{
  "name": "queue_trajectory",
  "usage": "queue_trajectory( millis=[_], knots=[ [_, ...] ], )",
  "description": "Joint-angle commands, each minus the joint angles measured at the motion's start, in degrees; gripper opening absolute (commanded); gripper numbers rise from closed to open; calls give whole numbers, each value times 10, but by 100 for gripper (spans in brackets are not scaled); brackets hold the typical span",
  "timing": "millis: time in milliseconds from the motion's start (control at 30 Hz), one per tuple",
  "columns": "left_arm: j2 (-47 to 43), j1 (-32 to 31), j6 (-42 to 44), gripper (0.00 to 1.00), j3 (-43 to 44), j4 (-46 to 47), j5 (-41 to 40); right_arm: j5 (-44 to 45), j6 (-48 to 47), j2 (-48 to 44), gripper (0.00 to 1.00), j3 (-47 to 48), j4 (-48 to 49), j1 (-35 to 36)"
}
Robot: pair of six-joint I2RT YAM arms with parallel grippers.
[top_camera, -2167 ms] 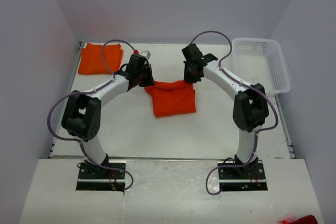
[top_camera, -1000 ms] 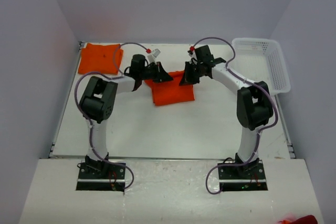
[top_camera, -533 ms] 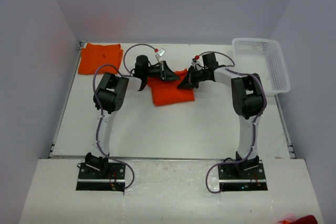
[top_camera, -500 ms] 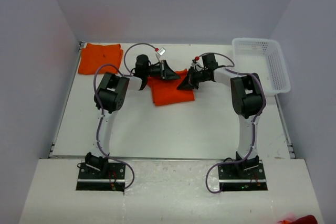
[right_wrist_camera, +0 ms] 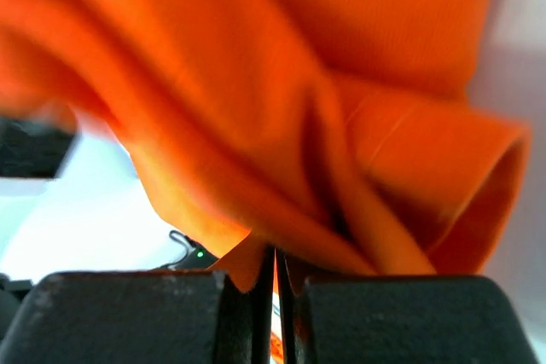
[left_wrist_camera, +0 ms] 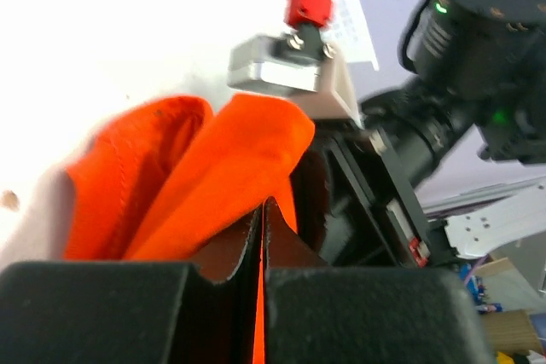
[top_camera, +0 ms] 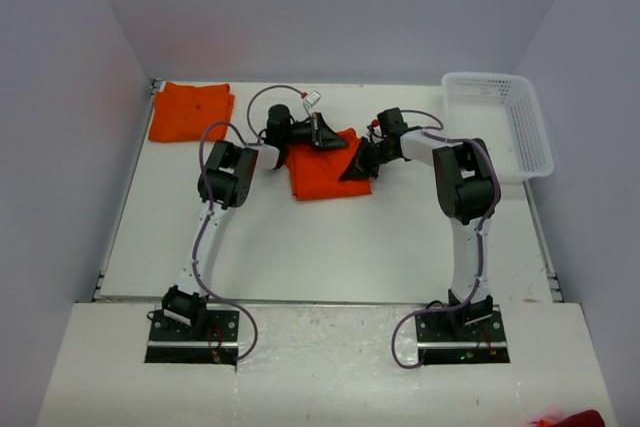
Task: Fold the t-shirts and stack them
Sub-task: Smooth out wrinkles on the folded tshirt
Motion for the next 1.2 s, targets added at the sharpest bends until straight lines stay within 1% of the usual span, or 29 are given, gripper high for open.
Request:
queue_trajectory(
  millis=[0,33,67,100,133,167,200,300,400,467,567,600,633,667,733,800,867,900,933,967,1033,1067,1100,1167],
  knots=[
    [10,8,94,0,82,-175,-27,76,0,-46,0,-22,-44,11],
    [22,9,119,0,105,-205,-35,78,1,-49,0,-26,-42,13],
    [31,12,124,0,124,-219,-35,78,1,-52,0,-34,-39,15],
    [41,14,113,0,161,-212,-32,84,3,-53,0,-36,-41,15],
    [62,17,84,0,176,-201,-29,89,9,-57,0,-41,-42,17],
    [74,19,74,0,196,-196,-28,91,11,-58,0,-43,-41,18],
    [86,21,69,0,242,-212,-32,91,11,-59,0,-43,-47,20],
    [126,25,43,0,306,-203,-36,98,7,-59,0,-44,-56,23],
    [145,30,31,0,320,-185,-35,100,-9,-63,0,-51,-52,30],
    [127,35,30,0,296,-149,-29,100,-19,-65,0,-53,-48,30],
    [44,39,38,0,181,-95,-28,104,-57,-77,0,-61,-21,33],
    [-11,40,50,0,122,-96,-29,100,-74,-82,0,-63,-7,33],
    [-38,38,86,0,98,-104,-34,97,-82,-83,0,-62,-2,34],
    [-91,37,124,0,57,-131,-37,101,-90,-85,0,-59,2,34],
    [-139,36,158,0,25,-163,-48,99,-101,-87,0,-53,6,37],
    [-203,33,209,0,-13,-222,-58,84,-106,-97,0,-52,16,39],
    [-241,32,234,0,-52,-257,-71,72,-111,-110,0,-50,20,45],
    [-274,27,253,0,-66,-264,-74,71,-113,-117,0,-49,22,47],
    [-287,25,262,0,-77,-273,-81,67,-118,-129,0,-41,21,50],
    [-299,25,271,0,-95,-298,-86,67,-123,-133,0,-33,4,53],
    [-326,22,285,0,-113,-318,-100,89,-135,-136,14,8,-25,57],
    [-333,21,286,0,-138,-323,-105,95,-138,-136,19,20,-50,57],
    [-345,18,287,0,-152,-322,-108,101,-145,-134,30,48,-62,57],
    [-351,15,288,0,-184,-324,-116,123,-152,-122,38,83,-100,58]
  ],
)
